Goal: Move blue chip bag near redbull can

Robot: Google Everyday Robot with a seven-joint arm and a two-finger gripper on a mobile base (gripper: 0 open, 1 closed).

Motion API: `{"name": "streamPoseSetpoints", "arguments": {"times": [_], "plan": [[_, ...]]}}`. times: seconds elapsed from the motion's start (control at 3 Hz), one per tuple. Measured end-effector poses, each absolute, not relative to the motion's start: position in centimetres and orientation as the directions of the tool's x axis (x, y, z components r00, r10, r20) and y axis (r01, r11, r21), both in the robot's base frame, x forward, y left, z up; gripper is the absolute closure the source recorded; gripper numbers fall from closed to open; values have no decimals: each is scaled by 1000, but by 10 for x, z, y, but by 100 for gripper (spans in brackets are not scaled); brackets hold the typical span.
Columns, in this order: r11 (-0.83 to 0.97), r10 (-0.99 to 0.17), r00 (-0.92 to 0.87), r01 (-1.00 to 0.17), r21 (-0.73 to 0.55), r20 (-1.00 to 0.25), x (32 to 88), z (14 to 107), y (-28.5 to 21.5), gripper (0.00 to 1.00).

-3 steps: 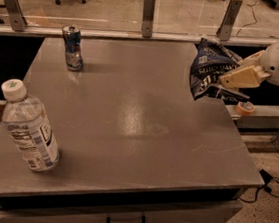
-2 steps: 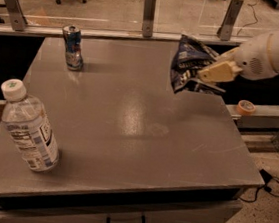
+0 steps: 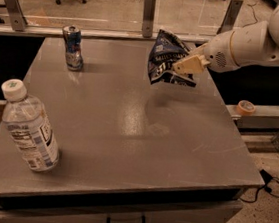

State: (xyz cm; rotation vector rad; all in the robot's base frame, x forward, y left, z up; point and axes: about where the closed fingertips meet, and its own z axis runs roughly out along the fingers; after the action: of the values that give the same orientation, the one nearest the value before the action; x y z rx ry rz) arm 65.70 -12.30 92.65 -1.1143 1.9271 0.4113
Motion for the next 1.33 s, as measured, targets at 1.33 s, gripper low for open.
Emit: {"name": "streamPoseSetpoints", "arguments": {"times": [1.33], "plan": [[629, -323, -364, -773, 89, -874, 742, 890, -17, 100]]}}
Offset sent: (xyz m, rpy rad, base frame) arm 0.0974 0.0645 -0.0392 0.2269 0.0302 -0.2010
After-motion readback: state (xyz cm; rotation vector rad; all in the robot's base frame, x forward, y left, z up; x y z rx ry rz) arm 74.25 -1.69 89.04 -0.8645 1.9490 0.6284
